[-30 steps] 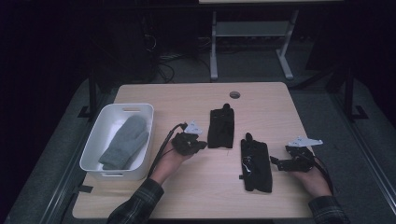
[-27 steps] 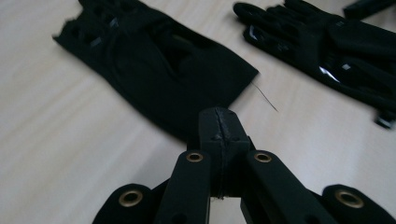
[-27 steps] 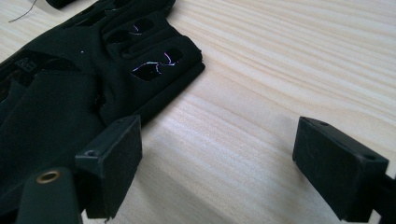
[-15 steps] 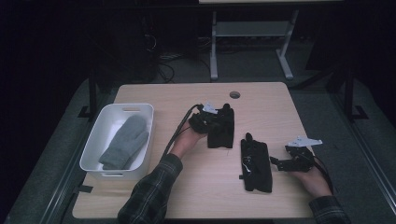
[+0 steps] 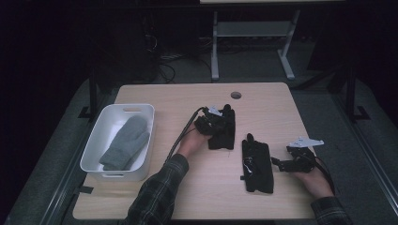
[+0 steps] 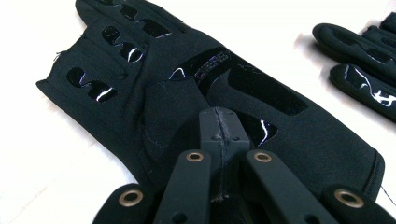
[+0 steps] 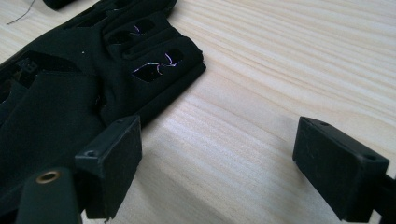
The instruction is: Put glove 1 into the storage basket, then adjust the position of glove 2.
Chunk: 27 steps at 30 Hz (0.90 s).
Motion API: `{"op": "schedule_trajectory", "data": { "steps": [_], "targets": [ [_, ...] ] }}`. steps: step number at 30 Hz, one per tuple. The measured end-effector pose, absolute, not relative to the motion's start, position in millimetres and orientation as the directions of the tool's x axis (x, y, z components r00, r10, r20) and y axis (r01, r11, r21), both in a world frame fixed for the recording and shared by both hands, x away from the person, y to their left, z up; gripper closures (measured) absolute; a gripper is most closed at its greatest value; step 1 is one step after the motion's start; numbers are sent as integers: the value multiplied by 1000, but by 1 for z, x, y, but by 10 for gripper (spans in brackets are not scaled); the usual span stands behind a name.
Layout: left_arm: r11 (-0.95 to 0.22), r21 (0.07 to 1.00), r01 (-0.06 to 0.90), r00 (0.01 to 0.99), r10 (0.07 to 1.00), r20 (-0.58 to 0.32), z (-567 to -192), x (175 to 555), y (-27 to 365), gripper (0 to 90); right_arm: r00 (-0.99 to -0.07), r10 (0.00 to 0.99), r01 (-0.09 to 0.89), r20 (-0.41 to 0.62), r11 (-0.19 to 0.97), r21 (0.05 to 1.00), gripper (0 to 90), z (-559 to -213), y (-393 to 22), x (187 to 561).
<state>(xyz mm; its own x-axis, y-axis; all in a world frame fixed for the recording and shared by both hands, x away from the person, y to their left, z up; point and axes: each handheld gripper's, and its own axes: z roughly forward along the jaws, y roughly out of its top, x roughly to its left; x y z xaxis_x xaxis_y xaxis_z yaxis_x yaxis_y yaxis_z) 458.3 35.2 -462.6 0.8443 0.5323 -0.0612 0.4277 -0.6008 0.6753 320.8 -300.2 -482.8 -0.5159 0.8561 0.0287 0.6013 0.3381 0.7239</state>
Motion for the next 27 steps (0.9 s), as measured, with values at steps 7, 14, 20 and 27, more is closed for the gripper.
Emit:
{"op": "schedule_trajectory", "data": {
  "steps": [7, 14, 20, 27],
  "targets": [
    [-604, 669, 433, 849, 523, -78, -462, 443, 42, 895, -516, 856, 601, 29, 338, 724, 155, -483, -300, 321],
    [-612, 656, 442, 852, 515, -93, -460, 422, 49, 894, -516, 856, 602, 29, 338, 724, 153, -483, -300, 321],
    [-623, 646, 440, 865, 488, -118, -459, 398, 53, 894, -516, 856, 602, 30, 338, 723, 153, -483, -300, 321],
    [-642, 651, 405, 889, 442, -116, -459, 369, 60, 895, -516, 856, 602, 30, 338, 723, 153, -483, -300, 321]
  ]
}}
